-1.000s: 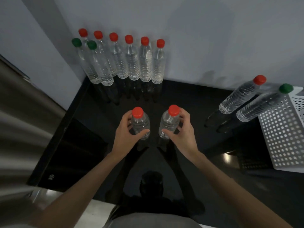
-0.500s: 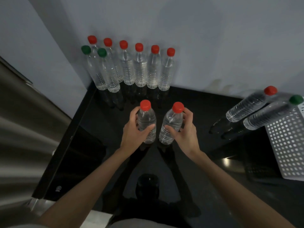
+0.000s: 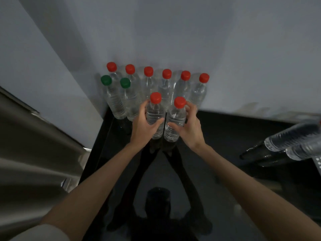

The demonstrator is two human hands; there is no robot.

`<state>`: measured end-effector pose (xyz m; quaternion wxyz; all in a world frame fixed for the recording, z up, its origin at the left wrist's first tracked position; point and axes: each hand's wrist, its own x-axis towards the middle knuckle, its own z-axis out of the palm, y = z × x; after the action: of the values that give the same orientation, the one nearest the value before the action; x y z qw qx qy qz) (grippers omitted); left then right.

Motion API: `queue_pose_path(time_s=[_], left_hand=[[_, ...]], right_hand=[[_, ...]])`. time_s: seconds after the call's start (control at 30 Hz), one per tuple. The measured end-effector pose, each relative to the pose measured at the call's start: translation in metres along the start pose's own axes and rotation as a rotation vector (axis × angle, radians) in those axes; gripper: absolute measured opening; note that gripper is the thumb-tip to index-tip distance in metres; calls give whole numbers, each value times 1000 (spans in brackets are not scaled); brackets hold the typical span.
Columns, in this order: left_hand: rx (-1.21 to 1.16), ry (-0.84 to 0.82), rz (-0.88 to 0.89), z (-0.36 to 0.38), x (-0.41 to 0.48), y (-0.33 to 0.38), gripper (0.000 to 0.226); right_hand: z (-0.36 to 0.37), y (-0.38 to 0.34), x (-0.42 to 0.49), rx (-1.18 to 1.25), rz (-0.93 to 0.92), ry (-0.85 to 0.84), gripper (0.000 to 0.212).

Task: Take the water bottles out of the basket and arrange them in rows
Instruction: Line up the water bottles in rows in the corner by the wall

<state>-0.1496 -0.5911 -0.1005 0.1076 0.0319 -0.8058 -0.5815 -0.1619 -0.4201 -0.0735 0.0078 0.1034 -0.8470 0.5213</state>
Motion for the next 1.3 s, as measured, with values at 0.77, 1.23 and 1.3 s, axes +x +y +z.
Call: queue_pose_path(time_s=[0.77, 1.23, 1.3], left_hand=[[-183, 7, -74, 7, 29, -58, 74], [-937, 96, -783, 24, 40, -56, 42], [-978, 129, -783, 22, 45, -54, 40]], right_hand=[[37, 25, 57, -105, -106, -50, 80], [42, 23, 65, -80, -76, -89, 77], [45, 24, 69, -81, -76, -86, 77]])
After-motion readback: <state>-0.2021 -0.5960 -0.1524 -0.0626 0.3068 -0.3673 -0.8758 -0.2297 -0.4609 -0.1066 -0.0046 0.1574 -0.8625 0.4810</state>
